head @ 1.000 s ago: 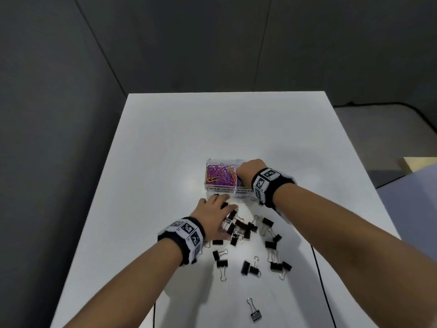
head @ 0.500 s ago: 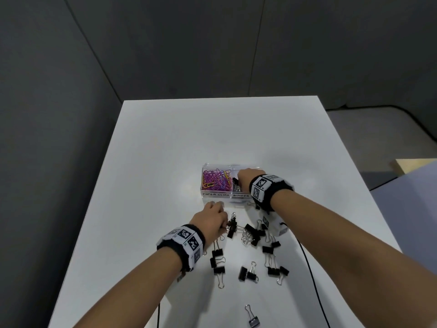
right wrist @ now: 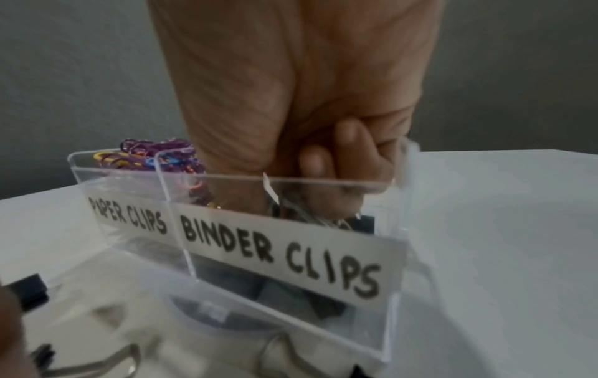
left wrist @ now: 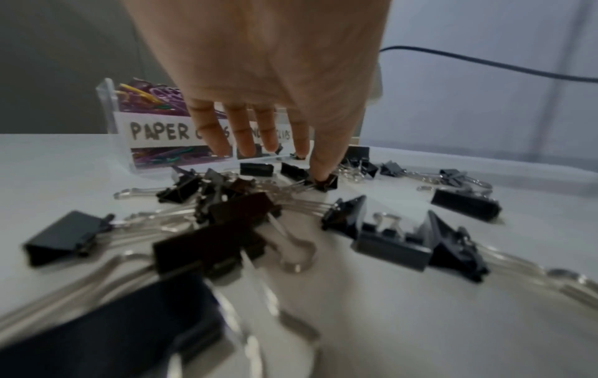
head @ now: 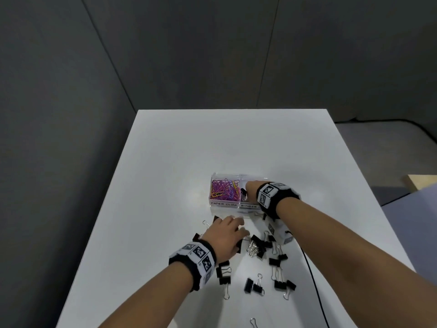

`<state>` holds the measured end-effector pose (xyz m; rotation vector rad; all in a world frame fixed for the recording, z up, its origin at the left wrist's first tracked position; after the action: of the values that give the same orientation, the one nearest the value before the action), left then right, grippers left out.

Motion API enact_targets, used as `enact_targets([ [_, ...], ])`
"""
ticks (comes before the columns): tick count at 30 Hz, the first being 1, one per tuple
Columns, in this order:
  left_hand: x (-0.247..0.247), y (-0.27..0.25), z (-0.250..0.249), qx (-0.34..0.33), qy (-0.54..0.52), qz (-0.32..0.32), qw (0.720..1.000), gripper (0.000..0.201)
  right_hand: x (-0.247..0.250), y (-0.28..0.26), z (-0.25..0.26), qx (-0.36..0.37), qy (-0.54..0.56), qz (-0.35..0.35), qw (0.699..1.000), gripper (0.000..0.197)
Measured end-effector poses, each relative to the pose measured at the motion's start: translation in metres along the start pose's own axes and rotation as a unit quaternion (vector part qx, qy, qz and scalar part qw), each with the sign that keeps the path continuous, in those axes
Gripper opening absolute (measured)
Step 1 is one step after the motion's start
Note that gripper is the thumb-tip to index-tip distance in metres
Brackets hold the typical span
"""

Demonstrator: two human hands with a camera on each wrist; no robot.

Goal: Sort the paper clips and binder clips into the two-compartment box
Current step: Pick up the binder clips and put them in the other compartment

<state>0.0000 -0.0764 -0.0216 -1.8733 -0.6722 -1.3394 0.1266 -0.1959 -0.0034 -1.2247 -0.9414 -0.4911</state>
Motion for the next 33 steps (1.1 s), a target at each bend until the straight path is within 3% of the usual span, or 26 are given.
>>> enact_targets([
  [2,-0.003,0.002,-0.001,0.013,-0.001,0.011,1.000,0.042,0.000,0.001,0.001,-0.001,0.001,0.014,1.000,0.021],
  [5,-0.003,0.004,-0.001,0.025,-0.019,0.007,0.999,0.034,-0.003,0.007,-0.001,-0.005,0.000,0.033,0.999,0.031],
  [9,-0.004,0.004,0.004,0.040,-0.017,0.019,0.999,0.033,0.015,-0.016,0.002,0.001,-0.008,0.024,1.000,0.017],
  [13,-0.007,0.006,0.007,0.044,-0.016,0.022,0.999,0.032,0.032,-0.032,0.000,0.004,0.012,0.041,0.999,0.020],
  [17,-0.010,0.008,0.007,0.047,-0.010,0.031,0.998,0.033,0.028,-0.029,-0.013,-0.002,0.180,0.040,0.983,0.030],
  [21,-0.009,0.008,0.008,0.052,0.001,0.045,0.998,0.035,0.024,-0.029,-0.018,0.004,0.271,0.032,0.962,0.011],
  [25,-0.008,0.007,0.007,0.051,-0.005,0.048,0.998,0.035,0.017,-0.031,-0.010,-0.019,0.074,0.036,0.996,0.023],
  [27,-0.006,0.006,0.007,0.051,-0.010,0.050,0.997,0.034,0.014,-0.032,-0.005,-0.013,-0.015,0.019,1.000,0.017],
  [33,0.006,0.004,0.003,0.067,-0.059,0.066,0.994,0.025,0.011,-0.020,0.003,0.001,-0.076,0.024,0.997,0.027],
])
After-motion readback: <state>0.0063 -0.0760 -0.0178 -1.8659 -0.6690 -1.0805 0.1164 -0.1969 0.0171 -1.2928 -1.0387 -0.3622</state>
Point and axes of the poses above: each hand's wrist, its own y-axis towards the middle knuckle, its own x-axis out of the back of the hand, z = x × y, the point moved 2 cm from there along y, towards the middle knuckle, and after that the axes turned 4 degrees about x, right-handed, at the moved point
